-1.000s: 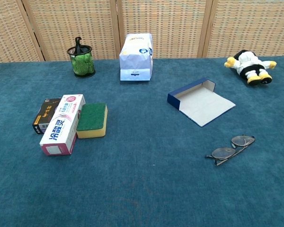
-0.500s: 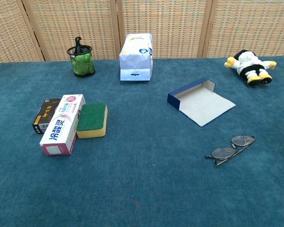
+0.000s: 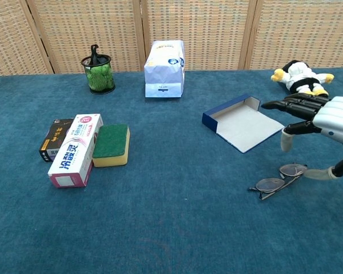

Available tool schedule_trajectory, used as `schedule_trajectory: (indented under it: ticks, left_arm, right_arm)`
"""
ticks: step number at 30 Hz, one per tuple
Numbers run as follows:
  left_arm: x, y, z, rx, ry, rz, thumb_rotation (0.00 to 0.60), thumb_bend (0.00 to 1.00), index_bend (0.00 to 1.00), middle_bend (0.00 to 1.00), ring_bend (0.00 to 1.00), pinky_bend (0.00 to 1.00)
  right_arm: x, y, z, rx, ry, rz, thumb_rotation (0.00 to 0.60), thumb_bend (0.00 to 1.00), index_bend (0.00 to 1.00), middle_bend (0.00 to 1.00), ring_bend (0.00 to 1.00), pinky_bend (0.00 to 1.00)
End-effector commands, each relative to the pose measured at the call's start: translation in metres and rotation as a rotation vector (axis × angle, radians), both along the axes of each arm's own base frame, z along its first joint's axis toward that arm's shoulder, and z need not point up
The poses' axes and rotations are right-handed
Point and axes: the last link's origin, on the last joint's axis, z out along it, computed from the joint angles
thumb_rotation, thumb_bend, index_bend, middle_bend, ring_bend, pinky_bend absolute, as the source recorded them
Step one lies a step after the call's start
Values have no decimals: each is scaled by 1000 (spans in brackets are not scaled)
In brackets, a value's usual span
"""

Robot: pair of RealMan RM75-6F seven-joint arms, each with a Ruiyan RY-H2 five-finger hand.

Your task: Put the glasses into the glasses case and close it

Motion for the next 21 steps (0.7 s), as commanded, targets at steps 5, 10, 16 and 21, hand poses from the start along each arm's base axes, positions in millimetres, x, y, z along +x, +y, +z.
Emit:
schedule_trajectory:
  ticks: [5,10,16,21]
  left_arm:
    - [1,-1,-2,0,4,1,600,0,0,0,0,0]
    - [1,-1,-3,-3,7,2,600,0,0,0,0,0]
    - [2,-1,-4,-4,7,0,600,0,0,0,0,0]
    - [1,0,-5,-7,9,3,600,0,0,0,0,0]
  right_arm:
    - [-3,-4,-13,41,63,22,600,337,435,13,0,0]
    - [-3,-3,-15,48,65,31,600,337,435,15,0,0]
    - [-6,-2,-19,55,94,44,600,337,435,27,0,0]
    - [-6,-4,-21,35,129,80,600,337,438,37,0,0]
